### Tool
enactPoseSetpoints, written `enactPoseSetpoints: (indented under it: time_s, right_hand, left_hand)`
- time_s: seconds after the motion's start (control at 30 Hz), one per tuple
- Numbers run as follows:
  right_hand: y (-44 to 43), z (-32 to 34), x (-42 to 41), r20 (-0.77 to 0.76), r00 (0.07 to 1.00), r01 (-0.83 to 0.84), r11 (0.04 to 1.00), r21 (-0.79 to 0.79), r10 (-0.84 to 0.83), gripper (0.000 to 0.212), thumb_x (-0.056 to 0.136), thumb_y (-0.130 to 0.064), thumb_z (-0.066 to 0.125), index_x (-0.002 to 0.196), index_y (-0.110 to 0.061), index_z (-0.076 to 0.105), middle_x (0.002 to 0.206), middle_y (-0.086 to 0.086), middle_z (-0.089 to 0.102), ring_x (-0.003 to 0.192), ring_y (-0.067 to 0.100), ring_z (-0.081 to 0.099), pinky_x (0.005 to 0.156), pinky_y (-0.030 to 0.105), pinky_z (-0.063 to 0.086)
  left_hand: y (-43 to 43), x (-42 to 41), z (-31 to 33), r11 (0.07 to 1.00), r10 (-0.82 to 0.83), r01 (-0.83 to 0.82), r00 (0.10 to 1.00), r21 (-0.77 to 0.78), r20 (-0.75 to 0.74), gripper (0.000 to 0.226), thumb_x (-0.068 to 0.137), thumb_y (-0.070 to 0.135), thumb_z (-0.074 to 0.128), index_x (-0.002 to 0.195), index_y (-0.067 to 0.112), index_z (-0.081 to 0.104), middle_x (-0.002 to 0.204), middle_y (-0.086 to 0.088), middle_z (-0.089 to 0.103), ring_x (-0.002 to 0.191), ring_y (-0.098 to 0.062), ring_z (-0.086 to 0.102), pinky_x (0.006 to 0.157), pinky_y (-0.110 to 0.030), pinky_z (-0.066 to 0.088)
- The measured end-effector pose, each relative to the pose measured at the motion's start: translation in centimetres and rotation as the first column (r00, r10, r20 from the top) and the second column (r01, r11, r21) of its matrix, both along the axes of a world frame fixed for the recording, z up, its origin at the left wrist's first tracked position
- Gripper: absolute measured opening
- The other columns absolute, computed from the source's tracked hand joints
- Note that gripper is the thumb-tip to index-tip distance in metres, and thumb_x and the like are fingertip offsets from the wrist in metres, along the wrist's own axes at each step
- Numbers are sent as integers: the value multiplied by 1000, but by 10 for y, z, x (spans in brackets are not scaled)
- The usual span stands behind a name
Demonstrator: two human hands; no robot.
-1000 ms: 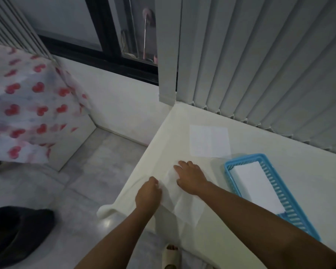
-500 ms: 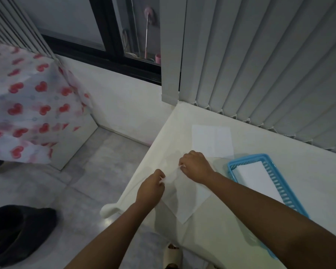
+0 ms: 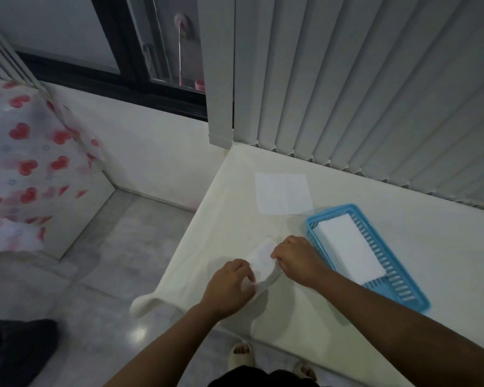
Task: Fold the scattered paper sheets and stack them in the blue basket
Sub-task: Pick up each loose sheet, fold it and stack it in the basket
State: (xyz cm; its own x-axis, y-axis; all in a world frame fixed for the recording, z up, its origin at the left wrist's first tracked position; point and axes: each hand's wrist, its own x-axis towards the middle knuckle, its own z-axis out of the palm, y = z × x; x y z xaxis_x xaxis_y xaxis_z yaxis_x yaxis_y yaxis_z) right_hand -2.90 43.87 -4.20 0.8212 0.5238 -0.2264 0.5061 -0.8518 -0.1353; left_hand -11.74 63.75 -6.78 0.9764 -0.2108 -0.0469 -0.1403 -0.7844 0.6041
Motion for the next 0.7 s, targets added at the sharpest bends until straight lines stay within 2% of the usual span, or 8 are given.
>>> enactPoseSetpoints:
  time_s: [0.07,0.13,0.2,0.3,0.43,0.53,0.63,0.7]
  right_hand:
    - [-2,-3,-6,-20,1000,-8,999,-42,7,34,90,-17,51,119,-27,66,121,-4,67,110,19,53,99,33,36]
    - [-1,-4,-13,-21,1000,-6,998,-59,5,38,91,-14,48,125,-27,62,130,-3,62,116,21,50,103,34,33]
    - [0,-5,-21,-26,999,19,998,-53,-20,43,93,-14,46,133,-26,54,143,-2,51,128,22,44,111,35,27]
    - [7,-8,-30,-37,998,50,996,-72,-52,47,98,-22,37,144,-25,39,155,-2,34,140,21,31,117,38,16]
    - [14,-13,-41,-125,987,82,989,-125,-97,52,101,-40,25,151,-23,23,160,-2,19,146,22,19,121,42,8]
    - [11,-20,-54,-155,981,92,986,-138,-113,59,99,-47,16,152,-22,15,162,-2,11,148,21,12,120,43,3]
    - [4,-24,-62,-143,985,70,987,-144,-91,80,82,-54,-8,153,-22,12,162,-2,8,149,20,10,119,43,3]
    - [0,-25,-64,-131,988,69,988,-140,-88,82,79,-53,-8,152,-21,14,162,-1,10,149,21,11,119,44,3]
  left_hand:
    - [-1,-3,-2,1000,15,-16,998,-19,-55,32,83,53,54,98,25,61,113,13,57,103,-8,51,86,-25,44]
    - [0,-2,-2,995,62,-68,994,-67,-88,32,85,54,51,99,27,60,110,14,57,101,-6,51,86,-26,46]
    - [2,0,-4,989,126,-131,990,-72,-67,24,91,44,50,102,25,60,110,11,59,103,-9,54,87,-28,48]
    - [5,7,-4,973,231,-231,969,12,-91,23,95,29,48,115,21,57,118,5,58,111,-16,54,90,-31,49]
    - [1,19,-1,956,292,-291,929,39,-228,32,94,27,49,125,21,48,124,1,53,106,-20,58,88,-33,51]
    - [-3,30,1,944,325,-328,889,46,-322,33,93,29,49,126,21,45,121,0,59,105,-21,59,89,-33,50]
    - [-5,39,2,953,299,-295,867,75,-398,34,93,32,49,125,20,47,117,-5,63,105,-24,61,88,-34,50]
    - [-5,44,2,955,290,-286,860,75,-419,32,93,35,50,121,19,52,117,-5,63,105,-24,60,89,-33,49]
